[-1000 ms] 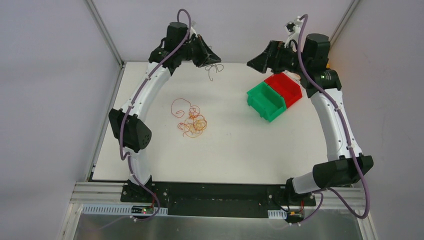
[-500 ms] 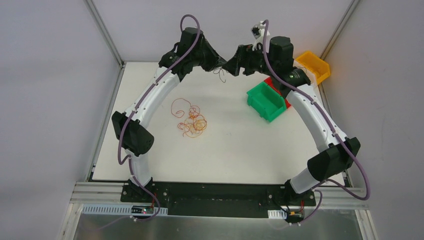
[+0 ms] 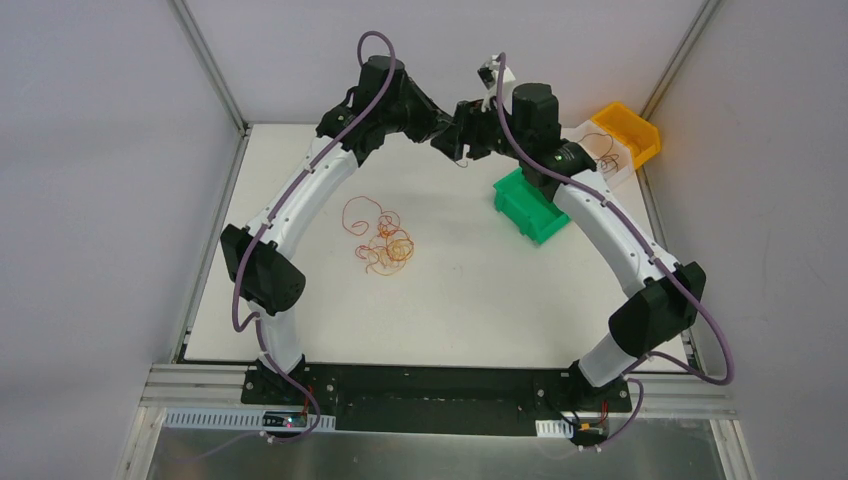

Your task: Untangle the cables

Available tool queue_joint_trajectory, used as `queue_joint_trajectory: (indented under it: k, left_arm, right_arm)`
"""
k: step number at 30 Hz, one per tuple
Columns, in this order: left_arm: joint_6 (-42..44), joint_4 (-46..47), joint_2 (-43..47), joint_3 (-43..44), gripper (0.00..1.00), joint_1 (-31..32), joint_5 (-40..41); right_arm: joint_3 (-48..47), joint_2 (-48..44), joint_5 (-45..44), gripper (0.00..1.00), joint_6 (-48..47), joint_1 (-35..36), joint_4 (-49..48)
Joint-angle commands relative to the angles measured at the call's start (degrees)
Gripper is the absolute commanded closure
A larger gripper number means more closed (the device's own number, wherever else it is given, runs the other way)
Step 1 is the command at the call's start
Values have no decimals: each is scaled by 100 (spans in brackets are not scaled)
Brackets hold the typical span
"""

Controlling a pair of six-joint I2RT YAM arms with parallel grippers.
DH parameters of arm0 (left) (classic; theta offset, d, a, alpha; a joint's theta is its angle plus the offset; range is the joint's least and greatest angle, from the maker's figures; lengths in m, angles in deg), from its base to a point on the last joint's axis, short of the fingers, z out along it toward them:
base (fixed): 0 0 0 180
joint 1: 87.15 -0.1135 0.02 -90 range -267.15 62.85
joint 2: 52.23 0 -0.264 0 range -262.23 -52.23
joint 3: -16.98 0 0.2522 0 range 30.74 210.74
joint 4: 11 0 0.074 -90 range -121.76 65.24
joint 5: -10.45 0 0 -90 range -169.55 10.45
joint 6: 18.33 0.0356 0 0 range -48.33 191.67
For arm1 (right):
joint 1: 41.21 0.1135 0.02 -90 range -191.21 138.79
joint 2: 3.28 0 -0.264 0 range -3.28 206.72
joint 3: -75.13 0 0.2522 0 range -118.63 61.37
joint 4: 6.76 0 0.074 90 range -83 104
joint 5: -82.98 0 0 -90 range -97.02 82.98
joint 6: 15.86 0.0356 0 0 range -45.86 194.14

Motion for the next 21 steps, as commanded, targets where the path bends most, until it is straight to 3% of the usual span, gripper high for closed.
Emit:
queue_joint_trajectory:
  k: [1, 5, 7, 8, 14, 18, 19, 21]
  left_arm:
    - [-211, 324, 361, -140, 100, 4, -151]
    - [-298, 426, 407, -212, 100, 4, -228]
    - [-305, 452, 433, -251, 100, 4, -243]
    - [-305, 457, 461, -294, 100, 5, -243]
    - [-162, 470, 674, -783, 100, -315, -322]
    - [-373, 691, 660, -1288, 100, -510, -816]
    - [-511, 929, 603, -1398, 97, -521, -997]
    - [-742, 1553, 473, -1545, 79, -520, -1376]
  right_arm:
    - [-291, 59, -422, 39, -234, 61, -484]
    - [-343, 202, -527, 58, -251, 66, -683]
    - [-421, 253, -516, 79, -278, 63, -743]
    - [-451, 252, -508, 99, -312, 64, -744]
    - [-330, -43, 148, 100, -118, -262, -1060]
    - [-453, -158, 294, 100, -76, -424, -1435]
    - [-520, -124, 318, 100, -80, -426, -1549]
    - [-745, 1, 389, 100, -80, -426, -1666]
